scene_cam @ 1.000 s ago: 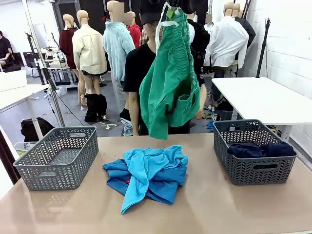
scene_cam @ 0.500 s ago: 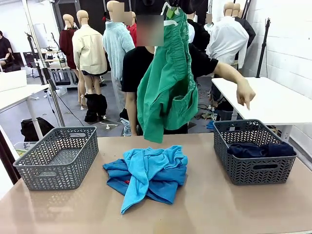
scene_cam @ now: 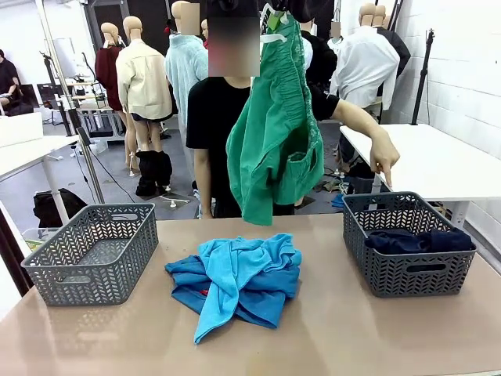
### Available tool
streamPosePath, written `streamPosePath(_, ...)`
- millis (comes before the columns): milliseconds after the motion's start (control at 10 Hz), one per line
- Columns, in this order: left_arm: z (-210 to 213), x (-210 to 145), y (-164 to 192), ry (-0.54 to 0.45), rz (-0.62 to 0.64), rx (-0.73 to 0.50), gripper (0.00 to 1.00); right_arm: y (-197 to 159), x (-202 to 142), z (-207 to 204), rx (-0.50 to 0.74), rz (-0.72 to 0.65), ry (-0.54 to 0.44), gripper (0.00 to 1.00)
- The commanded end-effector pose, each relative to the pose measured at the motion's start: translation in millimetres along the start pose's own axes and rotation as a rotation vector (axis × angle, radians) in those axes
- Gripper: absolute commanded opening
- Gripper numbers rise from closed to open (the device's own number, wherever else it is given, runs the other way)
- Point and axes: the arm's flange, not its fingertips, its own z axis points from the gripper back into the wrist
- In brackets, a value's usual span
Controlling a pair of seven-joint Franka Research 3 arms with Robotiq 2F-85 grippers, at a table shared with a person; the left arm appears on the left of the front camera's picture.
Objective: Sort the tops and bottoms.
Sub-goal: Sort the clothes according to human instructions.
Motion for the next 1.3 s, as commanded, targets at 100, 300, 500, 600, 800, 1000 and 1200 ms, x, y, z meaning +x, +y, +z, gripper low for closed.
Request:
streamPosePath(100, 0.8, 0.9, 1.1, 0.007, 0.014, -0.001, 0.76, -1.5, 0.6, 1.2, 0.000, 0.010, -0.003, 0.00)
streamPosePath(300, 0.8, 0.9, 1.1, 0.007, 0.014, -0.001, 0.76, -1.5, 0.6, 1.2, 0.000, 0.010, -0.003, 0.00)
streamPosePath(500, 0.8, 0.9, 1.1, 0.007, 0.014, -0.001, 0.76, -1.5, 0.6, 1.2, 0.000, 0.010, -0.003, 0.00)
streamPosePath(600, 0.8, 0.9, 1.1, 0.007, 0.014, -0.001, 0.76, -1.5, 0.6, 1.2, 0.000, 0.010, -0.003, 0.00)
streamPosePath(800, 0.8, 0.9, 1.1, 0.007, 0.014, -0.001, 0.76, -1.5, 0.6, 1.2, 0.000, 0.010, -0.003, 0.00)
streamPosePath(1000, 0.8, 0.9, 1.1, 0.007, 0.014, -0.001, 0.76, -1.5, 0.6, 1.2, 0.000, 0.010, -0.003, 0.00)
streamPosePath(1200, 0.8, 0.9, 1.1, 0.007, 0.014, -0.001, 0.76, -1.5, 0.6, 1.2, 0.000, 0.010, -0.003, 0.00)
